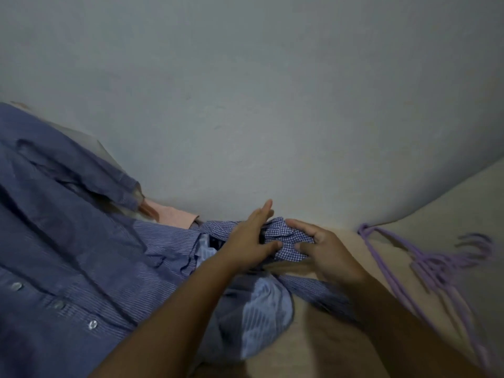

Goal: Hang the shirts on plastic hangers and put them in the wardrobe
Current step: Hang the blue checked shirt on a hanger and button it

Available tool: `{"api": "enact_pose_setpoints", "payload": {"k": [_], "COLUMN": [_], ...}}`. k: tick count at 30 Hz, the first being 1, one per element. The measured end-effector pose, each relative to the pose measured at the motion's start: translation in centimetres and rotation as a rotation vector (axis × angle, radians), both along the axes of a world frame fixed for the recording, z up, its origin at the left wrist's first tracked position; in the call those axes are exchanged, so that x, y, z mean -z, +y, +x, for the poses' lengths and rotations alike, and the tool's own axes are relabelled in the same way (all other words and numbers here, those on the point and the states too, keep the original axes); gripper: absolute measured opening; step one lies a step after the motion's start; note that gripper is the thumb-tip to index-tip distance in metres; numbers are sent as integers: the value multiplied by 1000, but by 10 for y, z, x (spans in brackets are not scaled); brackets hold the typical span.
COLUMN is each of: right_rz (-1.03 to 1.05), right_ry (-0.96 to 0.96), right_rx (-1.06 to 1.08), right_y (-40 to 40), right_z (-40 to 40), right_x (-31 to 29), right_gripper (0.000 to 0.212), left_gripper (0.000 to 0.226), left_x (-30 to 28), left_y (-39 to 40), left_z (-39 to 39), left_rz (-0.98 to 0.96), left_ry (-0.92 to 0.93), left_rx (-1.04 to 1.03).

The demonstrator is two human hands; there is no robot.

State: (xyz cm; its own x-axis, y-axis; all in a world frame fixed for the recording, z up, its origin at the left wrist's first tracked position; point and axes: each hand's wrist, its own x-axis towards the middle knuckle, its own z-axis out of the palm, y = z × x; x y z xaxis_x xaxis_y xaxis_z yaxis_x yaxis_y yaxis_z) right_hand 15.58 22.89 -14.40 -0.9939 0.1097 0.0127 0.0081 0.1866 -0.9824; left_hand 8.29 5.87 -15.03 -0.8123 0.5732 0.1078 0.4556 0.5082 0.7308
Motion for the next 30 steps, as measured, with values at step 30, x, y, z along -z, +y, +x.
{"api": "enact_pose_setpoints", "payload": {"k": [30], "right_rz": [227], "right_ry": [-144], "right_rx": [390], "right_y": [48], "right_z": [107], "right_x": [-32], "right_gripper": [41], "left_gripper": [61], "left_x": [-65], "left_y": [-9], "left_z": [92], "left_rz": [-57], "left_ry": [-32], "left_rx": [-59]}}
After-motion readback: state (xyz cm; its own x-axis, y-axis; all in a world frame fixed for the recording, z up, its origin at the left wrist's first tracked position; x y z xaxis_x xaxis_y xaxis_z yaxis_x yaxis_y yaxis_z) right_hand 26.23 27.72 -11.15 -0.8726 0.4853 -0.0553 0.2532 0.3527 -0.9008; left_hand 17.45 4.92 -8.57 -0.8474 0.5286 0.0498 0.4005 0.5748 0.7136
